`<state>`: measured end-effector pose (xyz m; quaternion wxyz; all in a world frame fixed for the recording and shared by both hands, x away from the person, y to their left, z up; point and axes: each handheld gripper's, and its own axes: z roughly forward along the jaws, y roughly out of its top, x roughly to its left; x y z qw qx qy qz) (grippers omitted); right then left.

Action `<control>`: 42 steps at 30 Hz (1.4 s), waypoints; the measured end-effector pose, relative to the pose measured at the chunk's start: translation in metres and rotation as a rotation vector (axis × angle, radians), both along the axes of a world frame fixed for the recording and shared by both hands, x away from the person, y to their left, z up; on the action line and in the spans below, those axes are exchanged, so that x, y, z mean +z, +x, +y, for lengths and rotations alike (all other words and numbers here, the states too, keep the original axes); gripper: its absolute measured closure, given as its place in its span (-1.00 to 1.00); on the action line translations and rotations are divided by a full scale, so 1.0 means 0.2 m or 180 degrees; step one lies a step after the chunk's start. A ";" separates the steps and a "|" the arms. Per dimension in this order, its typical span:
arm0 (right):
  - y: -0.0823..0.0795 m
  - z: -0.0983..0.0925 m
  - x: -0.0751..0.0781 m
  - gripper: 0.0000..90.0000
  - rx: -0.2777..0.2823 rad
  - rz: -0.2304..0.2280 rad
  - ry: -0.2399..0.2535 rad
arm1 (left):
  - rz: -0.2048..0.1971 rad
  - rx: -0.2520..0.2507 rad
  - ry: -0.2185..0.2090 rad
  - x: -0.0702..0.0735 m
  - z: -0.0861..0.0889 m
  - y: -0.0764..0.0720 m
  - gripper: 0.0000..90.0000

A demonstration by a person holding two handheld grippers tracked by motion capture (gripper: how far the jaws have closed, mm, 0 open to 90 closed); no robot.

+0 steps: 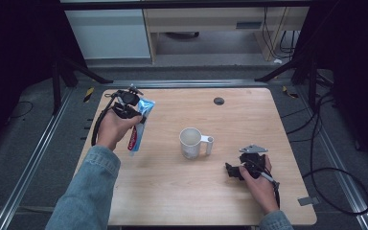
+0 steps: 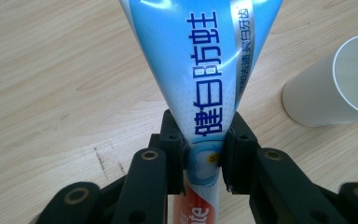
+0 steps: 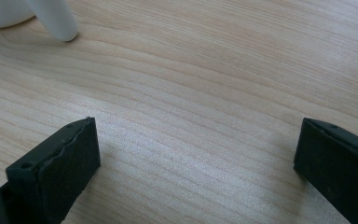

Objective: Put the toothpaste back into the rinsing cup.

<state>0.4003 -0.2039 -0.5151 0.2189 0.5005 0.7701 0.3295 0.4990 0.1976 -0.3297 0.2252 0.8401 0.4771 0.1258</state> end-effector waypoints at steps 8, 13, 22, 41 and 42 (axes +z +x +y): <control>0.00 0.00 0.00 -0.99 -0.0003 0.0007 0.0002 | -0.0202 -0.0053 -0.0126 0.07 -0.04 -0.03 0.61; 0.00 0.00 0.00 -0.99 -0.0002 0.0003 -0.0004 | -0.0354 -0.0063 -0.0156 0.11 -0.07 -0.05 0.61; 0.00 0.00 0.00 -0.99 0.0006 -0.0004 0.0000 | -0.0588 -0.0054 -0.0281 0.15 -0.11 -0.08 0.61; -0.01 -0.01 0.00 -0.99 0.0089 -0.0011 -0.0044 | -0.1090 -0.0111 -0.0424 0.23 -0.21 -0.19 0.61; -0.01 -0.01 0.00 -0.99 0.0089 -0.0011 -0.0044 | -0.1090 -0.0111 -0.0424 0.23 -0.21 -0.19 0.61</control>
